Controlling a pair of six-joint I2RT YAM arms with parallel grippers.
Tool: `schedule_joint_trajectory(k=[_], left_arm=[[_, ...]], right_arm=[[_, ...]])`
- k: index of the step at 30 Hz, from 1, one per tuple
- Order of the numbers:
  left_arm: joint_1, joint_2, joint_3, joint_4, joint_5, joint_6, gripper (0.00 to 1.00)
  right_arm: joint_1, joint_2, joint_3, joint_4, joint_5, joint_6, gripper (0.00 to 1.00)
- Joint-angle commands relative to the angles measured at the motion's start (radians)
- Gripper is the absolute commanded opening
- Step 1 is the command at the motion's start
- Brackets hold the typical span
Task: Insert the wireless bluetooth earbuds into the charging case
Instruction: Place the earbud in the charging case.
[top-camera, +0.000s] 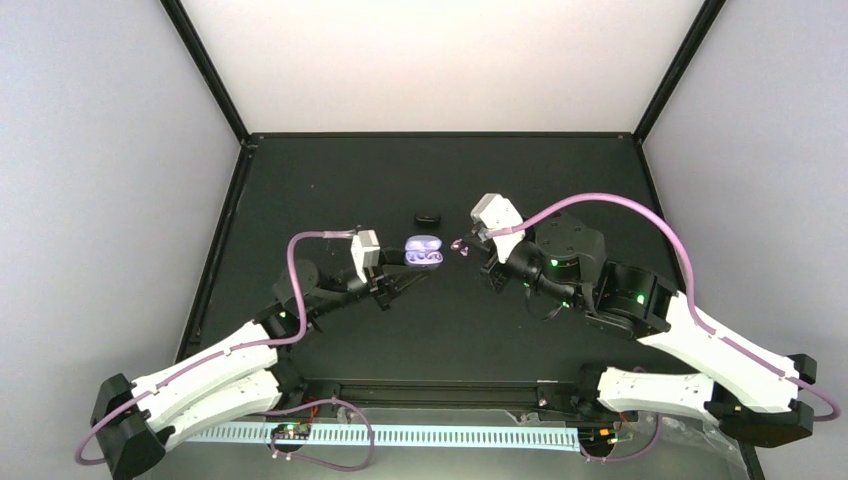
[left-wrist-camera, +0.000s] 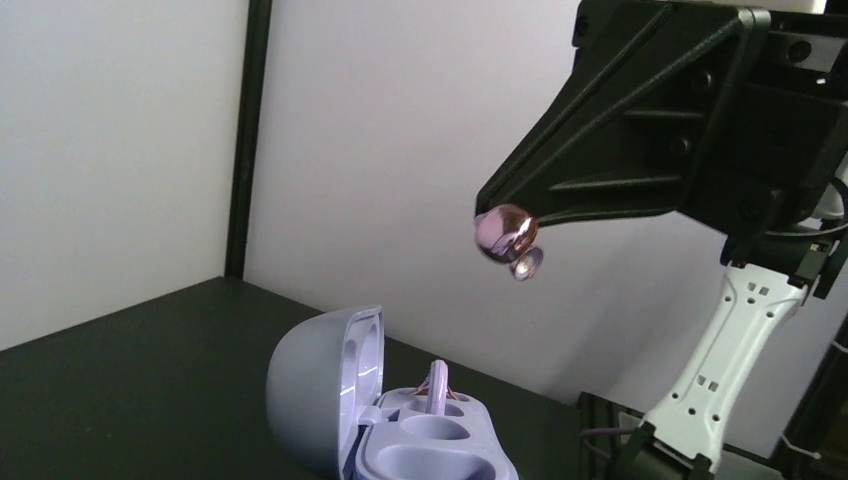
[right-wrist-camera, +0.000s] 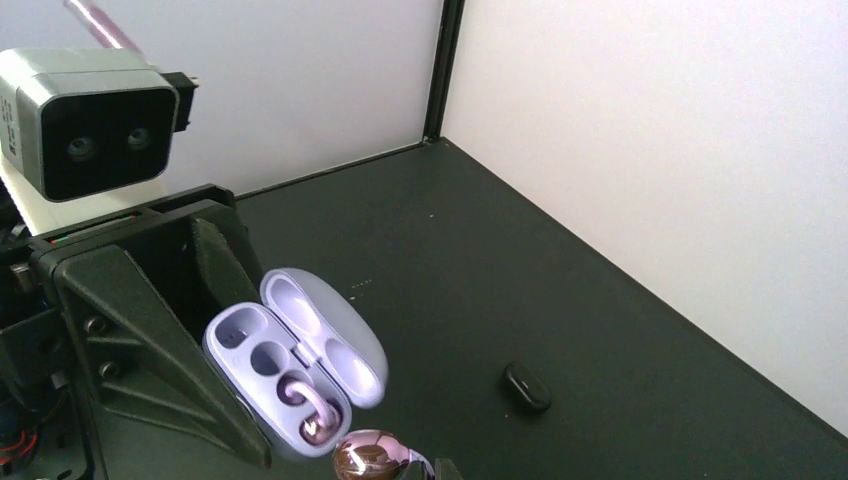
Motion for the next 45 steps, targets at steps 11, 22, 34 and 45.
schedule_joint_trajectory(k=[11,22,34,45], left_arm=[[-0.014,0.141,0.111,0.032,0.196,-0.095,0.02],[-0.017,0.214,0.157,0.036,0.244,-0.162,0.02],[-0.017,0.235,0.164,0.051,0.263,-0.225,0.02],[-0.018,0.245,0.162,0.048,0.238,-0.257,0.02]], right_arm=[[0.009,0.029,-0.032,0.073,-0.056,-0.061,0.01],[0.009,0.028,-0.062,0.059,-0.056,-0.100,0.01],[0.009,0.032,-0.075,0.068,-0.068,-0.105,0.01],[0.022,0.026,-0.073,0.075,-0.073,-0.084,0.01]])
